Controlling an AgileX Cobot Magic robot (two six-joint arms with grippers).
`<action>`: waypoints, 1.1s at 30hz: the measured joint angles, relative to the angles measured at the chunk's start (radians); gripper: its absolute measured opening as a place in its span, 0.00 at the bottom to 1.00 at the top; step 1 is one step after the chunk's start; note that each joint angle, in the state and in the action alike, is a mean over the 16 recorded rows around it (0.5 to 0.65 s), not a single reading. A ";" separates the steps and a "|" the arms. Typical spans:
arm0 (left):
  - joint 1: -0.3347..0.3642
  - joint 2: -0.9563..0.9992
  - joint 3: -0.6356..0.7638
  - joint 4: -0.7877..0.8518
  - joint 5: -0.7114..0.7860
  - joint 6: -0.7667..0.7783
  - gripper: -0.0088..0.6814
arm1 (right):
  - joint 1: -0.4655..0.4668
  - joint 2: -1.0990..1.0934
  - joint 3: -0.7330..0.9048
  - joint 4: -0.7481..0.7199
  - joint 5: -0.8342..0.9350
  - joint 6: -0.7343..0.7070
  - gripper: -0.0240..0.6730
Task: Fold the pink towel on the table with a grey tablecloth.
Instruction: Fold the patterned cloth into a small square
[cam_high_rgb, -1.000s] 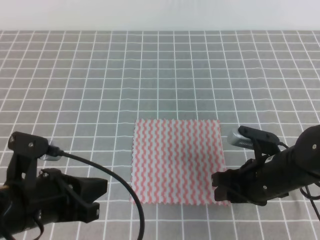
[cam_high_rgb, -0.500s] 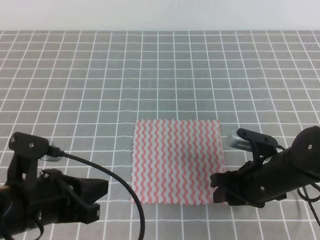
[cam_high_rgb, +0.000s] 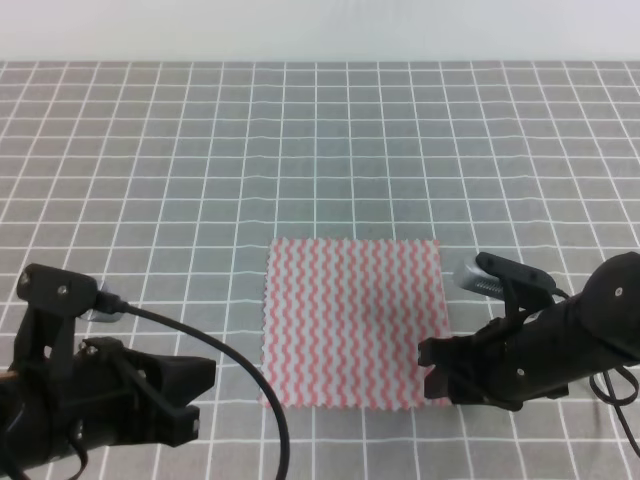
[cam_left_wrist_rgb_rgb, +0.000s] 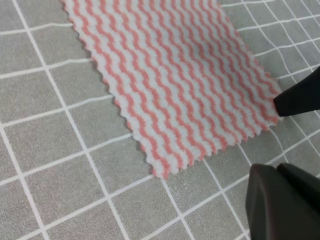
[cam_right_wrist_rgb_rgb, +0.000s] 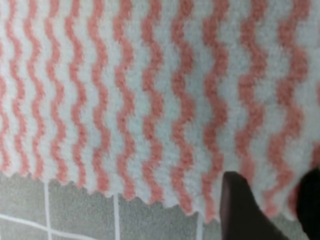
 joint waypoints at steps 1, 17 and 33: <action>0.000 0.000 0.000 0.000 0.000 0.000 0.01 | 0.000 0.001 -0.001 0.000 -0.002 -0.001 0.38; 0.000 0.000 0.000 0.000 0.000 0.001 0.01 | -0.001 0.043 -0.023 -0.012 0.023 -0.005 0.18; 0.000 0.000 0.000 -0.001 0.005 0.102 0.01 | -0.001 0.004 -0.052 -0.023 0.038 -0.004 0.01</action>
